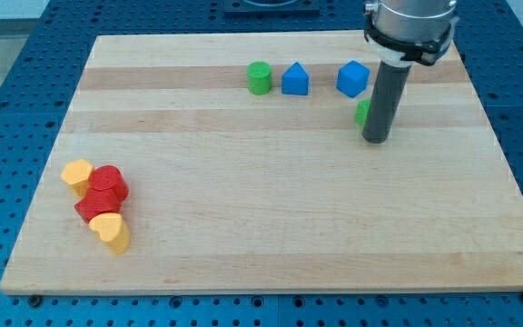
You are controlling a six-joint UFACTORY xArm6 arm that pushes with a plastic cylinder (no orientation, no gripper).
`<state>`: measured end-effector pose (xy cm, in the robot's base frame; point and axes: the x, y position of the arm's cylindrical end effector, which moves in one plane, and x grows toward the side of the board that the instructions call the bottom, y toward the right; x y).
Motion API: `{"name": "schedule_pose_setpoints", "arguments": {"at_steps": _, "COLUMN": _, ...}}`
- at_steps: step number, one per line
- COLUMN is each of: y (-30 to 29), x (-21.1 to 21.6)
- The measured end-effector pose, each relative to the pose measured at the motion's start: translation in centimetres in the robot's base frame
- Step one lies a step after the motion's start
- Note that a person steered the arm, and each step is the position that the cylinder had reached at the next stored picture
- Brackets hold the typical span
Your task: Slide the green star slightly to the right
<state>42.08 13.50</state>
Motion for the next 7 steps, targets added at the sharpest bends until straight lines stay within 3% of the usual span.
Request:
{"name": "schedule_pose_setpoints", "arguments": {"at_steps": 3, "y": -7.5, "x": -0.8}}
{"name": "schedule_pose_setpoints", "arguments": {"at_steps": 4, "y": -7.2, "x": -3.7}}
{"name": "schedule_pose_setpoints", "arguments": {"at_steps": 5, "y": -7.1, "x": -3.7}}
{"name": "schedule_pose_setpoints", "arguments": {"at_steps": 7, "y": -1.6, "x": -4.5}}
